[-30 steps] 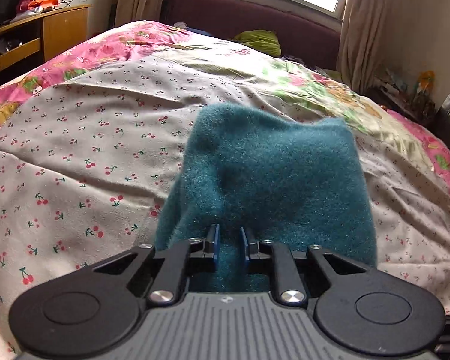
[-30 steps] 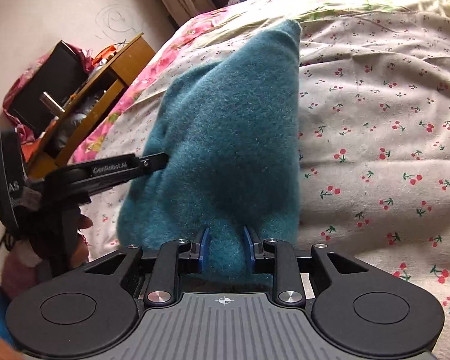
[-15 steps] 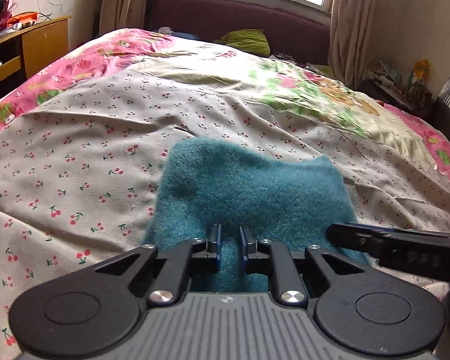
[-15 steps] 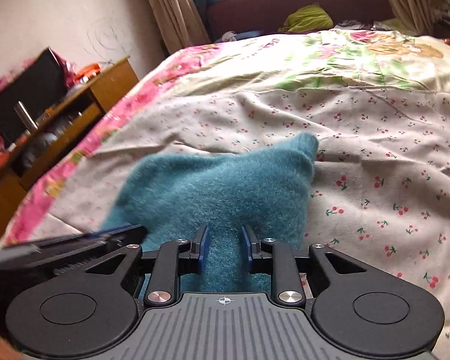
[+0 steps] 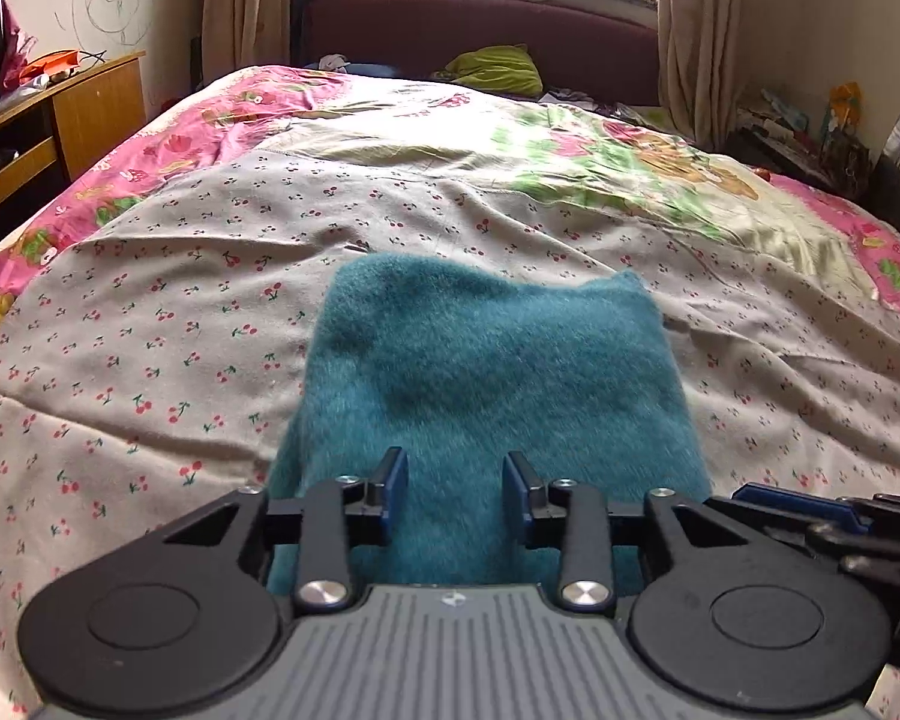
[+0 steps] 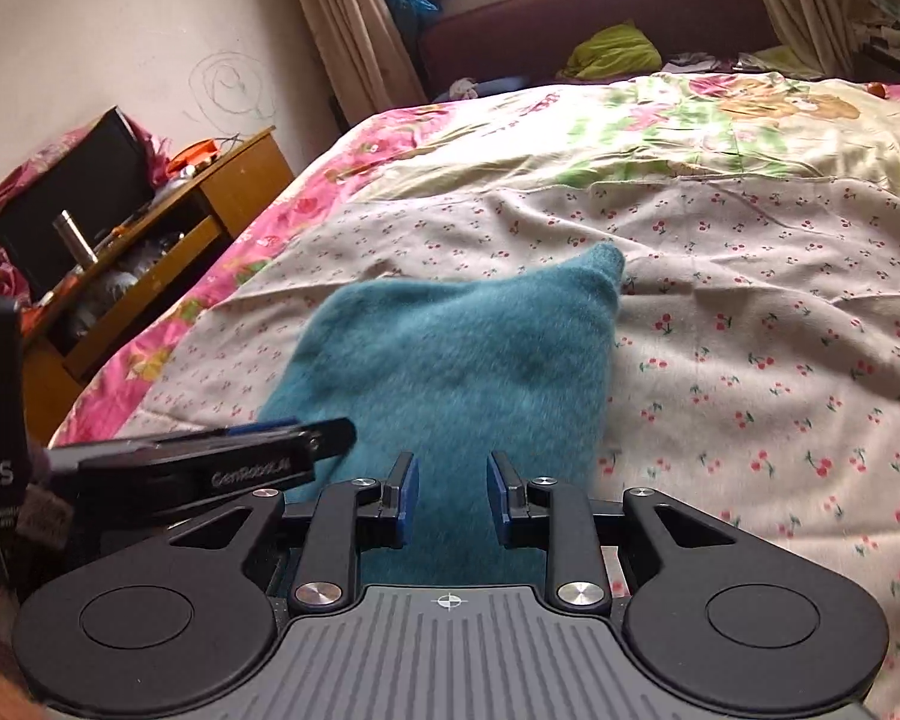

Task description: Fold small clothes

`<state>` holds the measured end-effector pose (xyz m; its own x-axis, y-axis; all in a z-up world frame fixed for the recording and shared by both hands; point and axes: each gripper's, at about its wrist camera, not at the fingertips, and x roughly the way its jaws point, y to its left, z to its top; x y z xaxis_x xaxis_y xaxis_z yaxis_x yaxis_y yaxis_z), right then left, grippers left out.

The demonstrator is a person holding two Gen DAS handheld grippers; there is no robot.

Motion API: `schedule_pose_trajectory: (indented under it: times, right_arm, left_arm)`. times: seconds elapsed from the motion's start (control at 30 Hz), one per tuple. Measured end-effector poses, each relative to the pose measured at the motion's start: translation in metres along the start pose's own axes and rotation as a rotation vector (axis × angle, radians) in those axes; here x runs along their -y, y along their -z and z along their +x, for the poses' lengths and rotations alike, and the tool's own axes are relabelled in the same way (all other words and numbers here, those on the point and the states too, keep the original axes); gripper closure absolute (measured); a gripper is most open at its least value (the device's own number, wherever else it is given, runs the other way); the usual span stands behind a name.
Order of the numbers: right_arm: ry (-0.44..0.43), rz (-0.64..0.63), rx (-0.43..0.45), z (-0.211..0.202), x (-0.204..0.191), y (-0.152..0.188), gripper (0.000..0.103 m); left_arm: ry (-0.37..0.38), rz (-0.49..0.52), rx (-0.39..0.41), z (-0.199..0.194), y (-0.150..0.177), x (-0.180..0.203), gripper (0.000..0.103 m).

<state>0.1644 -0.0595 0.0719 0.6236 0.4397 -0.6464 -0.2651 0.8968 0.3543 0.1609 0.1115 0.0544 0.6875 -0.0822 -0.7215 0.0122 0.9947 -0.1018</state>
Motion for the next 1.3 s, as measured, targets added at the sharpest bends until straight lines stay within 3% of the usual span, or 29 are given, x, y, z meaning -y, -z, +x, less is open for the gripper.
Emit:
schedule_pose_trajectory:
  times: [0.37, 0.47, 0.6, 0.73, 0.97, 1.3]
  right_arm:
    - [-0.010, 0.038, -0.060, -0.021, -0.005, 0.041, 0.077]
    - [-0.008, 0.050, -0.056, -0.029, -0.004, 0.049, 0.077]
    - [0.002, 0.056, -0.049, -0.040, -0.002, 0.059, 0.077]
    - [0.012, 0.058, -0.071, -0.045, 0.002, 0.073, 0.077]
    - [0.031, 0.064, -0.099, -0.050, 0.010, 0.094, 0.077]
    - [0.029, 0.060, -0.106, -0.056, 0.012, 0.107, 0.076]
  left_arm:
    - [-0.017, 0.010, -0.055, -0.027, 0.035, 0.011, 0.048]
    - [-0.001, -0.009, -0.068, -0.036, 0.048, 0.012, 0.042]
    - [0.023, -0.044, -0.071, -0.050, 0.066, 0.009, 0.024]
    - [-0.068, -0.019, -0.107, -0.058, 0.082, 0.014, 0.000]
    - [-0.079, -0.060, -0.129, -0.066, 0.107, 0.016, 0.000]
    - [-0.120, -0.038, -0.078, -0.079, 0.111, 0.027, 0.000]
